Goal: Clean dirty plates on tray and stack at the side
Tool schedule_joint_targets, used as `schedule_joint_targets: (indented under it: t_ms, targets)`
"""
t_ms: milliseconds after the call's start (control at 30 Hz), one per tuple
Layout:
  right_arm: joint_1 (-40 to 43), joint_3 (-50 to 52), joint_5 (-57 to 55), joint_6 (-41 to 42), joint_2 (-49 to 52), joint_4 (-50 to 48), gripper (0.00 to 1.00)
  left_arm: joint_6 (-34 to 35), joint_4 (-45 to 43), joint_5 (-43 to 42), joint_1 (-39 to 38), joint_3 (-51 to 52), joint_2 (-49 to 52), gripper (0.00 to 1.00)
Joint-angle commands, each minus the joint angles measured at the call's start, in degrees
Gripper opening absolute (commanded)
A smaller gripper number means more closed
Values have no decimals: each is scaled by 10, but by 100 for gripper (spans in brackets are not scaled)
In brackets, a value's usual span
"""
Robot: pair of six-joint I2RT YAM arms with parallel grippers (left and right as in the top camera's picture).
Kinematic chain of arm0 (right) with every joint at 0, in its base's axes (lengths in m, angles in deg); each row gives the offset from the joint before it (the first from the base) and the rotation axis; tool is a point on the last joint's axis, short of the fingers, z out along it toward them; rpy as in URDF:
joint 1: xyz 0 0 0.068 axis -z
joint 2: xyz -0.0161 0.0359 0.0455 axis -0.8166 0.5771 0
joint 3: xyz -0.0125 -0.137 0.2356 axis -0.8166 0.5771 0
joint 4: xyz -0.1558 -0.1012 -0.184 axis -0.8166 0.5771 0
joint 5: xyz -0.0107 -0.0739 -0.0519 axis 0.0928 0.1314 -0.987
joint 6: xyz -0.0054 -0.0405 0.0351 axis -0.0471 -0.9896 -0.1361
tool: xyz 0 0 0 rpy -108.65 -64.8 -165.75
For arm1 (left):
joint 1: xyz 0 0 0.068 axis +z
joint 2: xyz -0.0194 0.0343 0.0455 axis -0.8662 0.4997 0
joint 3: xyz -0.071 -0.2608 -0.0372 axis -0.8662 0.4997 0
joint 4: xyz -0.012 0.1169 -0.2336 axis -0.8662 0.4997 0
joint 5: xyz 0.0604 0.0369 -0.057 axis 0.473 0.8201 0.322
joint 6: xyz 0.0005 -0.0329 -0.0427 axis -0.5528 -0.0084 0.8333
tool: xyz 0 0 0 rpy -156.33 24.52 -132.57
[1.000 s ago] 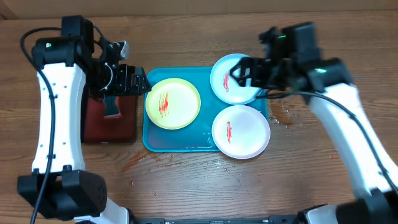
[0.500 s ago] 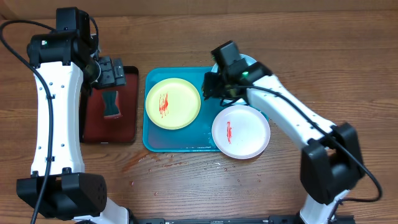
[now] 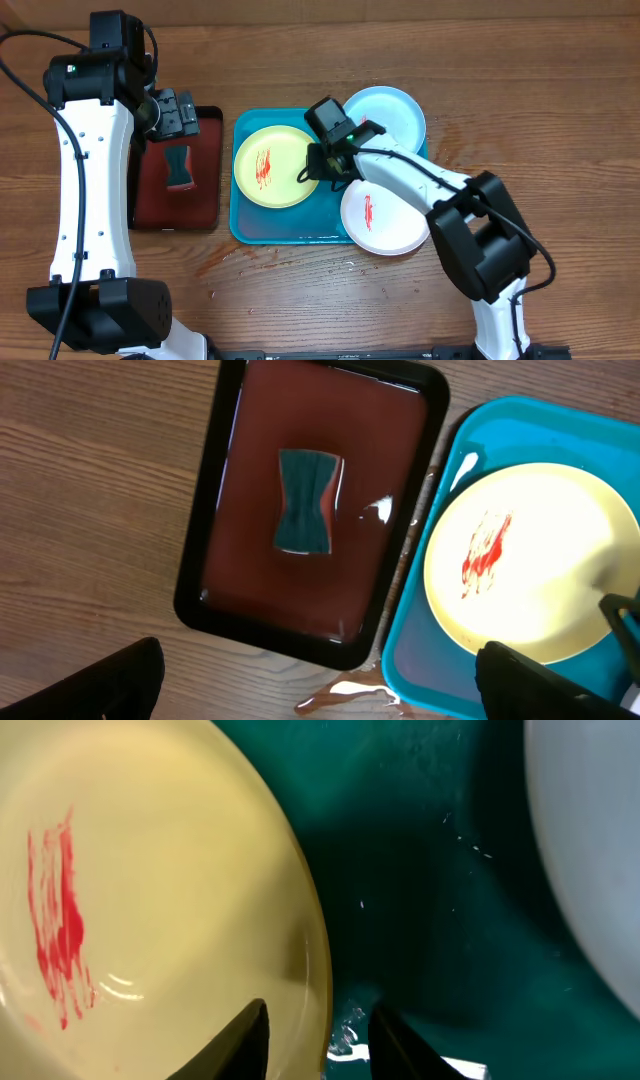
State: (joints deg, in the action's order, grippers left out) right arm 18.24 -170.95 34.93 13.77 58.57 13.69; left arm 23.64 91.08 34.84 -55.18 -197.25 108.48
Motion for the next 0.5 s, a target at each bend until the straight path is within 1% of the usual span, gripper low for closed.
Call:
schedule_joint_targets:
  t_ms: [0, 100, 200, 367, 467]
  targets:
    - [-5, -12, -19, 5, 10, -12, 32, 12, -2, 10, -3, -12, -7, 100]
    - [-6, -12, -38, 24, 23, -17, 27, 12, -6, 10, -3, -9, -7, 100]
    - [-6, -12, -38, 26, 30, -27, 22, 12, -11, 18, -3, 1, -7, 95]
    - [-8, -12, -38, 28, 35, -30, 4, 19, -15, 41, -3, 10, -2, 86]
    - [-8, -12, -38, 28, 37, -28, 4, 23, -16, 51, -3, 14, 6, 81]
